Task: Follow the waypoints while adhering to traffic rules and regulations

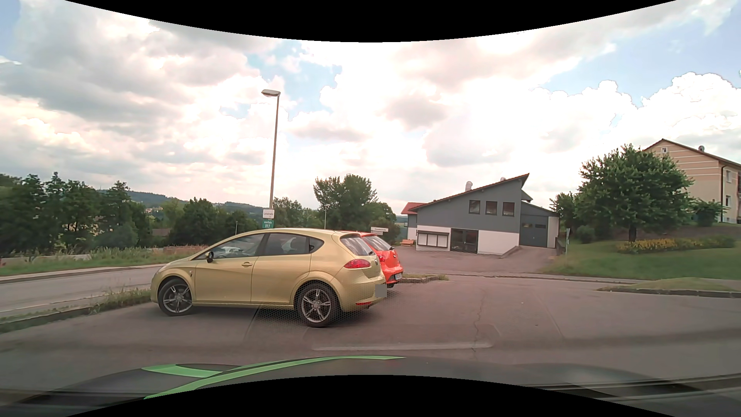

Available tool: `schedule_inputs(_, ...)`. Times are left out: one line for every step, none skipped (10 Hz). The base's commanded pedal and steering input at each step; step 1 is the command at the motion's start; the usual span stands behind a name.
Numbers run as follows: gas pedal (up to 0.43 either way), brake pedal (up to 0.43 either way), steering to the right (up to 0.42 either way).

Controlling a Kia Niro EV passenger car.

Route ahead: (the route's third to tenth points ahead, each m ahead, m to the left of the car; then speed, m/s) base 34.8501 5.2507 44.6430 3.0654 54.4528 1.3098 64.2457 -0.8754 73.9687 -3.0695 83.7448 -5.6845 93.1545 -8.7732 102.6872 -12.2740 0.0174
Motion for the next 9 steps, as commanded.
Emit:
schedule_inputs(0.000,0.122,-0.031)
schedule_inputs(0.000,0.098,0.102)
schedule_inputs(0.000,0.043,0.245)
schedule_inputs(0.000,0.000,0.298)
schedule_inputs(0.000,0.000,0.288)
schedule_inputs(0.000,0.000,0.248)
schedule_inputs(0.000,0.000,0.219)
schedule_inputs(0.000,0.000,0.235)
schedule_inputs(0.000,0.000,0.286)
